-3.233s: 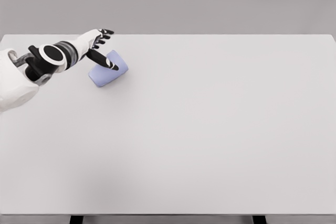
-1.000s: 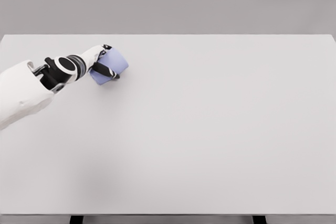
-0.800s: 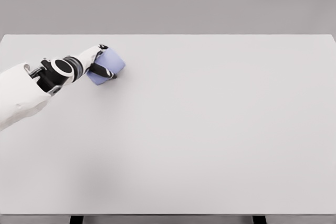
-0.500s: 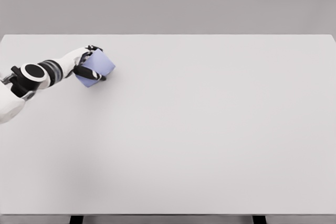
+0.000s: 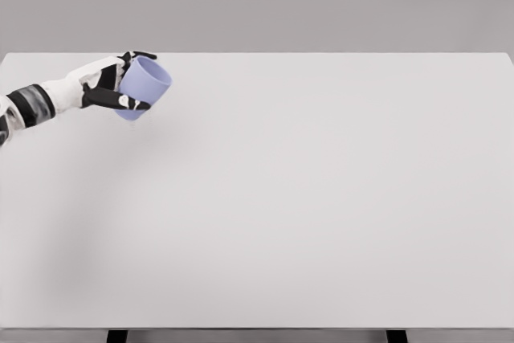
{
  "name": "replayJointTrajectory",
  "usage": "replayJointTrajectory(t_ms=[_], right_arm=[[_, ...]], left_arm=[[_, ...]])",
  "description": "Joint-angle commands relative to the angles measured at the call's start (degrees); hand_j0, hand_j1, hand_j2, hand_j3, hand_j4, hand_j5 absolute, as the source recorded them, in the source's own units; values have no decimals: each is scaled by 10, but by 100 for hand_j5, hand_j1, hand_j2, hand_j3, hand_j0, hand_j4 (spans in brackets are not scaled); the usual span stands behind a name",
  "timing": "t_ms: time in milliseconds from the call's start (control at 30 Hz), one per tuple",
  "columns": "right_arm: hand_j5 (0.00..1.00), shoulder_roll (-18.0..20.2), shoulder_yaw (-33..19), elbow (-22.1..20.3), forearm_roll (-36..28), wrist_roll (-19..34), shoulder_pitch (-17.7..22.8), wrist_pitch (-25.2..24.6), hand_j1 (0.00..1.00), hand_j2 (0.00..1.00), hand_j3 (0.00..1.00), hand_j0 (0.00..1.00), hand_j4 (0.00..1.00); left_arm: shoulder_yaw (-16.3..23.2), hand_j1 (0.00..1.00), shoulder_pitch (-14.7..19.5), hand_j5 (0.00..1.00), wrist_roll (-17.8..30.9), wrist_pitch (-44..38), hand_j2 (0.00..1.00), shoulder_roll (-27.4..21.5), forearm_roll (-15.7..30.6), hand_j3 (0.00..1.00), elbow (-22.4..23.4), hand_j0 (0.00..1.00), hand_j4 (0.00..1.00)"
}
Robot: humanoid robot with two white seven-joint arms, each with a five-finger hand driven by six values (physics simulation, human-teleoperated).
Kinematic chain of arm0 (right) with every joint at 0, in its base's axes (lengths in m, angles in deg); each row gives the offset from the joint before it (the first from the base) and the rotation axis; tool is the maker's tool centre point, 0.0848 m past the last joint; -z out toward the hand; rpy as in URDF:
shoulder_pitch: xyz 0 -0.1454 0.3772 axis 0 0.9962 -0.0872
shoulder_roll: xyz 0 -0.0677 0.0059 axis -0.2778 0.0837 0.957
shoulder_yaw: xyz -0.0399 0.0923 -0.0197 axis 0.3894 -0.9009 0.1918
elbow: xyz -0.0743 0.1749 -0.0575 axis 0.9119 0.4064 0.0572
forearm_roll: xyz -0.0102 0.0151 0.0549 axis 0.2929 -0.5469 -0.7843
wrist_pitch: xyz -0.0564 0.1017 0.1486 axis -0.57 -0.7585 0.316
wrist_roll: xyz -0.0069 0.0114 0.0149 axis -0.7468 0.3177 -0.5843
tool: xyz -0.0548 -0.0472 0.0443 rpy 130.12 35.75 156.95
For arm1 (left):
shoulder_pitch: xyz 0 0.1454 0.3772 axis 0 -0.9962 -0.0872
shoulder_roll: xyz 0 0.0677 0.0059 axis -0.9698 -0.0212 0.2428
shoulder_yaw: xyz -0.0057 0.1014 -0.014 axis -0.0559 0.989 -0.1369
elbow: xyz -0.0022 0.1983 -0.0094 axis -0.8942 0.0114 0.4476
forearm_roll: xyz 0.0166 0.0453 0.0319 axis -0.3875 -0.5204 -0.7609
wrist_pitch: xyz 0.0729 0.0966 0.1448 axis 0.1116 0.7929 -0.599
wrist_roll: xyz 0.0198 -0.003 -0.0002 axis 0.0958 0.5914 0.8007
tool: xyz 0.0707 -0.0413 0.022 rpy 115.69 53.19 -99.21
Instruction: Flip the cup with left arm and place it on the table
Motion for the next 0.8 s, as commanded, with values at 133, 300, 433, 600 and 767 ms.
replayJointTrajectory(t_ms=[133, 300, 433, 600, 767], right_arm=[[100, 0, 0, 0, 0, 0, 0, 0, 100, 100, 100, 100, 100], [100, 0, 0, 0, 0, 0, 0, 1, 100, 100, 100, 100, 100], [100, 0, 0, 0, 0, 0, 0, 0, 100, 100, 100, 100, 100], [100, 0, 0, 0, 0, 0, 0, 0, 100, 100, 100, 100, 100], [100, 0, 0, 0, 0, 0, 0, 0, 100, 100, 100, 100, 100]], left_arm=[[-116, 62, -13, 62, 19, 30, 62, 87, 12, 62, 86, 62, 62], [-136, 62, -42, 62, 19, 161, 62, 125, 5, 62, 88, 62, 62], [-180, 62, -57, 62, 19, 258, 62, 166, -68, 62, 94, 62, 62], [-183, 62, -62, 62, 19, 258, 62, 190, -81, 62, 138, 62, 62], [-219, 63, -77, 63, 19, 258, 63, 209, -112, 63, 157, 63, 63]])
